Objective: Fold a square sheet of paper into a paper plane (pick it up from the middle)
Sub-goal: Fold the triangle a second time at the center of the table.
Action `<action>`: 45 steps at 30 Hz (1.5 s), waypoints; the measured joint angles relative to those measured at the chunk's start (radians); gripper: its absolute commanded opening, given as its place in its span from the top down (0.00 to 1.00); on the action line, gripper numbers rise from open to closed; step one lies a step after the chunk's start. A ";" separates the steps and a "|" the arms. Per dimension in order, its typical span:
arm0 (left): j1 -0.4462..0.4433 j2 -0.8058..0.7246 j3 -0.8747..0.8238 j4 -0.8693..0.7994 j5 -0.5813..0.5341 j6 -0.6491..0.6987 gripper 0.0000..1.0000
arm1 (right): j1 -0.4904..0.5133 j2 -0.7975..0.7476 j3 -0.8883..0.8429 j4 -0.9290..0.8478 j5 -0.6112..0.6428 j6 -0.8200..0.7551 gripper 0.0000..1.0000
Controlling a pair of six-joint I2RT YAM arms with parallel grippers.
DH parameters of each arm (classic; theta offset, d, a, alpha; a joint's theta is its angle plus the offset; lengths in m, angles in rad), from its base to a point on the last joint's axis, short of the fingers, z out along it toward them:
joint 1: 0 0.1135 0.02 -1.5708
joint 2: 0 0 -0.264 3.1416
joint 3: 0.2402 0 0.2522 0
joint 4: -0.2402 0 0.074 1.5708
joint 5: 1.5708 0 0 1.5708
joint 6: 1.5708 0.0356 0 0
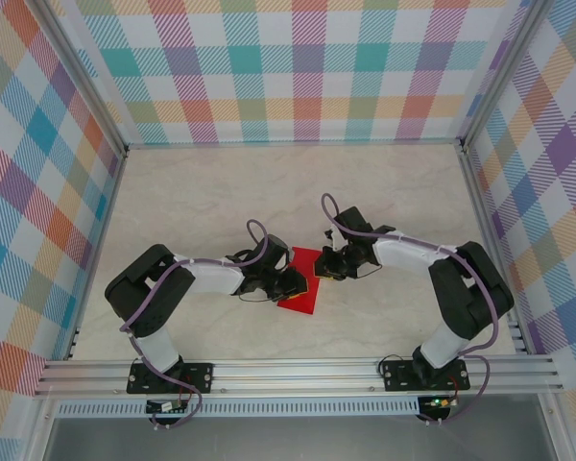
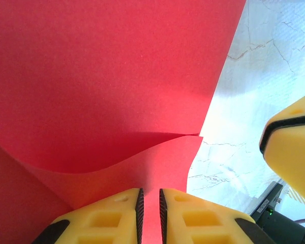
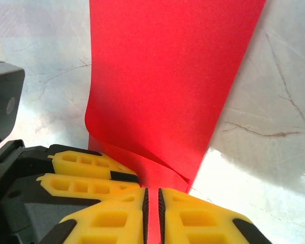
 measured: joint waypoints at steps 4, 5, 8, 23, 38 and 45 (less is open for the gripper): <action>0.000 0.002 0.000 0.000 0.000 0.000 0.82 | 0.006 0.015 0.000 0.005 -0.023 0.000 0.88; 0.000 0.002 0.000 0.000 0.000 0.000 0.82 | 0.009 0.023 0.000 0.008 -0.031 0.000 0.89; 0.000 0.002 0.000 0.000 0.000 0.000 0.82 | 0.012 0.045 0.000 0.010 -0.046 0.000 0.89; 0.000 0.002 0.001 -0.004 -0.004 0.000 0.82 | 0.012 0.127 0.007 -0.001 -0.044 -0.004 0.90; 0.000 -0.082 0.092 -0.185 -0.143 0.102 0.83 | 0.018 0.149 0.047 -0.058 -0.018 -0.015 0.91; 0.000 -0.026 0.091 -0.194 -0.183 0.105 0.83 | 0.018 0.151 0.051 -0.065 -0.016 -0.027 0.91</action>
